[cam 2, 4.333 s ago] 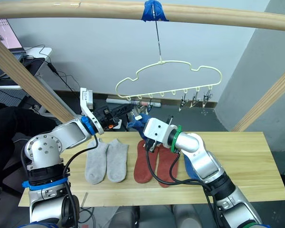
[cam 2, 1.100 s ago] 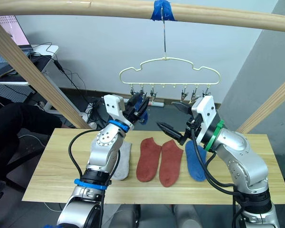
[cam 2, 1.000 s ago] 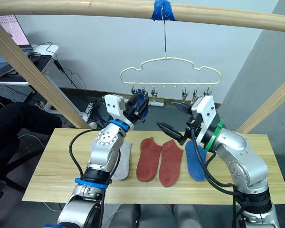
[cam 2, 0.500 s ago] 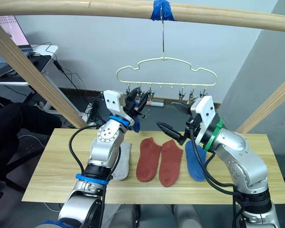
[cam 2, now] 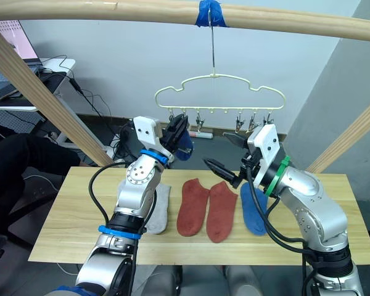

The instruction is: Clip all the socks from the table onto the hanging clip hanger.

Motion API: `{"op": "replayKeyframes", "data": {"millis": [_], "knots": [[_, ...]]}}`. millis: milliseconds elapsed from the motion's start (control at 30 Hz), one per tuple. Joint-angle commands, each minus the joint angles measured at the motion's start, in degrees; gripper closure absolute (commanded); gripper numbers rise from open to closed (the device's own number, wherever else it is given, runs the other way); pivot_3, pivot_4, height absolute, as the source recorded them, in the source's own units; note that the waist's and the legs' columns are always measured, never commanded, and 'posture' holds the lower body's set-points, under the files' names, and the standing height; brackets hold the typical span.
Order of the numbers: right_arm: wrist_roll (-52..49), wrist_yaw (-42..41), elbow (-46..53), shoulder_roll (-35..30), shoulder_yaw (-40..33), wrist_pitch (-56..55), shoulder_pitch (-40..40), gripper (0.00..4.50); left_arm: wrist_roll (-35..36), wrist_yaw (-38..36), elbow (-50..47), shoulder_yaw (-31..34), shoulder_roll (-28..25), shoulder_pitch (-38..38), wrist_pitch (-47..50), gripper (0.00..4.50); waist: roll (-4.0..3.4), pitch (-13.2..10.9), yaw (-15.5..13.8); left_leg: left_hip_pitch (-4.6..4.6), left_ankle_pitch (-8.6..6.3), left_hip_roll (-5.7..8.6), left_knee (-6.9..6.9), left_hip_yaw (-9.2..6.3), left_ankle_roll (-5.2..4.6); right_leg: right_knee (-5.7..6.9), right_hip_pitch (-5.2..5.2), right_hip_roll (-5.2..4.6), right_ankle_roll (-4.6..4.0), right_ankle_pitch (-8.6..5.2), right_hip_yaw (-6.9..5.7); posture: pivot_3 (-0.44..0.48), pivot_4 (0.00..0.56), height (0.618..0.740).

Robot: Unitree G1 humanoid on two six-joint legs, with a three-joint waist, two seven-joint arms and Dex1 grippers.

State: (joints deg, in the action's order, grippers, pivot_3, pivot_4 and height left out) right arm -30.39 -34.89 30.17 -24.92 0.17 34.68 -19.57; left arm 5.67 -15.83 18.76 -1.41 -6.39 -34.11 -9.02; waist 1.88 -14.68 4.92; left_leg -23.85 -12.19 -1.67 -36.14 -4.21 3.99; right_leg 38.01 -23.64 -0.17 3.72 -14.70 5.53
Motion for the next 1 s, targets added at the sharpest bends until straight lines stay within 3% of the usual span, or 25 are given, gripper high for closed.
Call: {"op": "replayKeyframes", "data": {"millis": [33, 100, 200, 333, 433, 500, 667, 900, 1000], "knots": [[0.5, -0.4, 1.6, -1.3, 0.3, -1.1, 0.7, 0.00, 0.5, -0.4, -2.6, 0.6, 0.0, -0.8, -0.3, 4.49, 0.00, 0.0, 0.0, 0.00, 0.00, 0.00, 0.00, 0.00, 0.00, 0.00, 0.00, 0.00, 0.00, 0.00, 0.00, -0.131, 0.216, 0.740], [3.0, -0.3, 0.4, -3.2, 1.5, -0.7, 1.8, 0.00, 1.3, -1.0, -4.2, 0.7, -0.3, -0.3, 1.7, 4.49, 0.00, 0.0, 0.0, 0.00, 0.00, 0.00, 0.00, 0.00, 0.00, 0.00, 0.00, 0.00, 0.00, 0.00, 0.00, -0.128, 0.219, 0.740], [12.3, 0.1, -5.2, -10.2, 7.1, 0.1, 4.2, 0.00, 5.2, -3.7, -10.2, 1.3, -2.3, 1.6, 12.3, 4.49, 0.00, 0.0, 0.0, 0.00, 0.00, 0.01, -0.01, 0.00, 0.00, 0.00, 0.01, -0.01, 0.00, 0.00, 0.00, -0.127, 0.219, 0.740], [17.7, -1.4, -12.7, -13.0, 10.1, -4.7, 5.3, 0.00, 10.8, -6.5, -16.8, 2.5, -5.4, 2.7, 26.4, 4.49, -0.01, 0.0, 0.0, 0.07, 0.00, -0.01, -0.01, 0.01, 0.00, 0.06, 0.02, 0.00, 0.02, -0.01, 0.00, -0.117, 0.230, 0.740], [23.3, -4.3, -26.5, -13.0, 15.1, -10.4, 3.3, 0.00, 19.6, -11.8, -22.1, 5.0, -11.8, 1.9, 43.0, 4.49, -0.01, 0.0, 0.7, 0.19, 0.02, -0.05, -0.02, 0.02, -0.02, 0.11, 0.10, 0.06, 0.26, -0.15, 0.03, -0.099, 0.234, 0.740], [26.8, -4.2, -35.1, -11.7, 17.4, -14.2, 1.0, 0.00, 23.1, -14.3, -24.0, 5.6, -14.9, 1.6, 48.7, 4.49, -0.02, 0.0, 1.2, 0.45, 0.02, -0.05, -0.01, 0.03, -0.04, 0.12, 0.30, 0.08, 0.28, -0.16, 0.04, -0.094, 0.235, 0.740], [29.4, -4.6, -47.4, -7.7, 17.6, -17.2, -2.9, 0.00, 27.3, -15.5, -26.7, 6.4, -17.9, 2.2, 56.7, 4.49, -0.02, 0.0, 1.5, 0.59, 0.04, -0.05, 0.03, 0.07, -0.06, 0.12, 0.43, 0.07, 0.28, -0.17, 0.10, -0.074, 0.236, 0.740], [30.3, -6.0, -53.2, -5.2, 16.8, -18.5, -2.6, 0.00, 31.3, -13.7, -30.0, 8.0, -17.8, 3.0, 62.6, 4.49, -0.02, 0.0, 1.3, 0.59, 0.04, -0.05, 0.06, 0.06, -0.06, 0.12, 0.43, 0.05, 0.27, -0.16, 0.10, -0.062, 0.240, 0.740], [30.4, -7.1, -53.0, -5.3, 16.6, -18.8, -1.7, 0.87, 32.3, -13.4, -30.9, 8.4, -17.9, 3.4, 63.8, 4.50, -0.02, 0.0, 1.2, 0.60, 0.04, -0.05, 0.05, 0.07, -0.06, 0.12, 0.44, 0.04, 0.27, -0.16, 0.10, -0.060, 0.241, 0.740]]}}
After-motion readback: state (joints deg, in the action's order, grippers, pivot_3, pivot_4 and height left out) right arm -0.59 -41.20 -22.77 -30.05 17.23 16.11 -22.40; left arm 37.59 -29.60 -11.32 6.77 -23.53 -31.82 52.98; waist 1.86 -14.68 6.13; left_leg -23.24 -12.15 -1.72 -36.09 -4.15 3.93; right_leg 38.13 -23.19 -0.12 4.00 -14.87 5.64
